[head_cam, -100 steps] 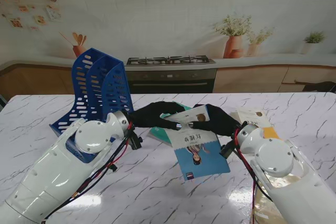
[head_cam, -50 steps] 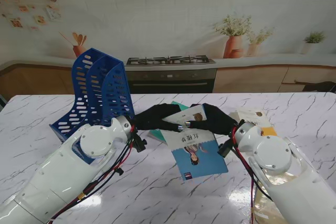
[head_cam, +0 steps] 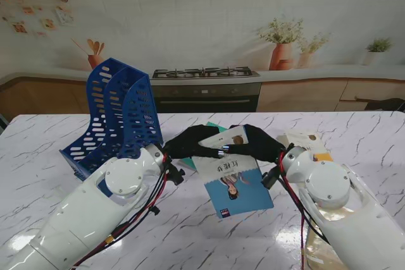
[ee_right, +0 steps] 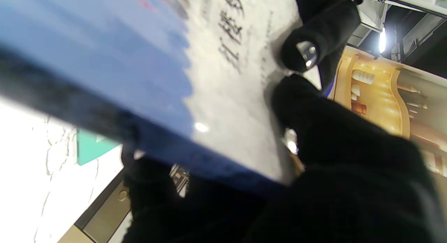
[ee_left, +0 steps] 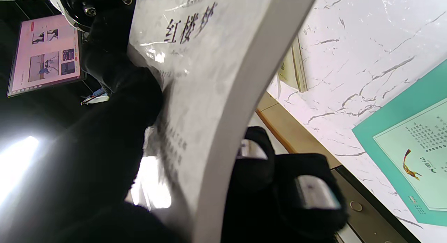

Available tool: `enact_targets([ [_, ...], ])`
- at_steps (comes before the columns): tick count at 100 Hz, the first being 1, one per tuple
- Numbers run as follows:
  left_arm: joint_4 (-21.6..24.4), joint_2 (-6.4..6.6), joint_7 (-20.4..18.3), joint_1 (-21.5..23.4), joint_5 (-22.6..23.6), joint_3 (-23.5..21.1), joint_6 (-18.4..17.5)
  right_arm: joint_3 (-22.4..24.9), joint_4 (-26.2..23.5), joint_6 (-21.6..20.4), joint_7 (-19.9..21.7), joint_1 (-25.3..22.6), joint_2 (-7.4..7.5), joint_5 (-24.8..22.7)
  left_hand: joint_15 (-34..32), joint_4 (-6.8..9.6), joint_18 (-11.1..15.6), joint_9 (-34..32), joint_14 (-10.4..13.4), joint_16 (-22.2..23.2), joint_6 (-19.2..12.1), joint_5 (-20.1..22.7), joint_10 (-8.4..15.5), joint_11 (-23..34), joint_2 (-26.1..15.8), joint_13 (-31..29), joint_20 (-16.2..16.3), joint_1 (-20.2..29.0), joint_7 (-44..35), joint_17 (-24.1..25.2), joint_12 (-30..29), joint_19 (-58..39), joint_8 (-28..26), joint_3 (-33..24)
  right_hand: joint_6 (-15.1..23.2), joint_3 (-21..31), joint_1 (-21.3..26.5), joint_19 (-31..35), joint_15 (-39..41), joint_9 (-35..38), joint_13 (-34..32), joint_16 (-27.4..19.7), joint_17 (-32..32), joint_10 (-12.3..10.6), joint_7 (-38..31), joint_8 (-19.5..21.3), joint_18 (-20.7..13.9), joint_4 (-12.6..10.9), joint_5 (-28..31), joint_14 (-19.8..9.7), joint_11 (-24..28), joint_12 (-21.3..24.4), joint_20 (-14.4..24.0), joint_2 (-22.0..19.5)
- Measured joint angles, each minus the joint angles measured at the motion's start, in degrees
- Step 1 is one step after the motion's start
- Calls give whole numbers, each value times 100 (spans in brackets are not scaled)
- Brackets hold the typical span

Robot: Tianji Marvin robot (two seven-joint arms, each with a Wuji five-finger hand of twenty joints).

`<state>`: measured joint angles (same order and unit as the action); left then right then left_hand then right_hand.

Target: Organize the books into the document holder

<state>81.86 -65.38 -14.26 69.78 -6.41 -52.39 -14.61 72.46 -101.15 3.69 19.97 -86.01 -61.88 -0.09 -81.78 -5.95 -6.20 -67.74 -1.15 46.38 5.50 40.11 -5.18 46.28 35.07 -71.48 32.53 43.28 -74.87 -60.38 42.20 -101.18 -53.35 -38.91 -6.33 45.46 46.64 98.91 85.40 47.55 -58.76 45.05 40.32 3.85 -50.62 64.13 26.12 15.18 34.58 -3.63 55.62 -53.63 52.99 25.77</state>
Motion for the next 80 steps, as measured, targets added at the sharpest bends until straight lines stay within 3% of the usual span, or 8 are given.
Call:
enact_targets([
  [9,15,-11,-4,42,-56,-25,1,63,0,16,25,-40,-20,77,-75,0,1,-21,0,-19,34,0,-7,-4,1,-3,118,-47,0,-2,-94,-7,-149,-90,158,-140,8,-103,-272,-23,13,4,-243,75,44,-1234,6,0,9,0,-894,752,-5,49],
  [13,42,-16,-3,76,-70,-49,5,102,0,10,54,-59,-25,117,-84,0,1,-22,0,-21,71,0,-18,-4,2,-4,145,-47,0,-2,-120,-9,-216,-127,342,-277,10,-300,-843,-176,174,-74,-436,158,74,-1955,7,0,-70,82,-1384,1072,-17,51],
  [24,165,-17,-28,179,-80,-125,31,184,10,-66,85,-106,-29,176,-131,0,1,-30,0,-42,100,1,-23,62,2,-4,209,-47,0,-2,-127,-16,-588,-176,413,-429,2,-576,-2409,-355,458,-620,-759,219,392,-2786,20,0,-202,298,-1997,1685,-23,117],
  [30,260,-13,-29,245,-64,-176,49,223,20,-105,84,-130,-29,177,-194,0,1,-68,0,-42,110,11,-29,114,2,-16,224,-47,-78,-3,-126,-20,-793,-218,413,-474,-155,-965,-3057,-593,640,-836,-1040,241,1106,-2836,45,-74,-169,388,-2072,2109,-79,111],
  [38,389,8,-102,329,-59,-247,88,287,25,-140,33,-175,-33,170,-203,75,1,-69,0,-45,127,15,-49,144,2,-20,232,-44,-136,-10,-114,-27,-1021,-228,341,-547,-672,-1680,-3972,-804,803,-1216,-1474,263,2290,-2531,50,-566,-123,536,-2452,2466,-291,-173],
  [42,445,25,-187,361,-80,-281,114,315,24,-140,-44,-203,-39,169,-206,75,1,-69,0,-46,153,16,-59,173,2,-24,251,-43,-155,-13,-103,-29,-1126,-269,296,-689,-805,-1916,-4371,-880,973,-1358,-1627,284,2512,-2441,53,-687,-115,609,-2549,2570,-370,-205],
  [58,524,75,-357,426,-219,-358,199,398,-16,-109,-449,-327,-103,243,-217,234,1,-71,0,-50,196,16,-69,212,2,-27,261,-43,-163,-16,-94,-32,-1211,-281,207,-1323,-1304,-2833,-5915,-1221,1421,-1815,-2273,300,3048,-2356,72,-688,-346,916,-2966,2738,-752,-330],
  [80,708,85,-386,604,-125,-635,436,504,-88,-132,-1107,-484,-223,81,-229,234,1,-71,-4,-52,208,19,-81,221,2,-29,262,-41,-163,-16,-54,-33,-1289,-286,149,-1720,-1369,-3318,-6638,-1366,1809,-1958,-2636,305,3192,-2356,74,-688,-408,971,-3267,2915,-917,-504],
])
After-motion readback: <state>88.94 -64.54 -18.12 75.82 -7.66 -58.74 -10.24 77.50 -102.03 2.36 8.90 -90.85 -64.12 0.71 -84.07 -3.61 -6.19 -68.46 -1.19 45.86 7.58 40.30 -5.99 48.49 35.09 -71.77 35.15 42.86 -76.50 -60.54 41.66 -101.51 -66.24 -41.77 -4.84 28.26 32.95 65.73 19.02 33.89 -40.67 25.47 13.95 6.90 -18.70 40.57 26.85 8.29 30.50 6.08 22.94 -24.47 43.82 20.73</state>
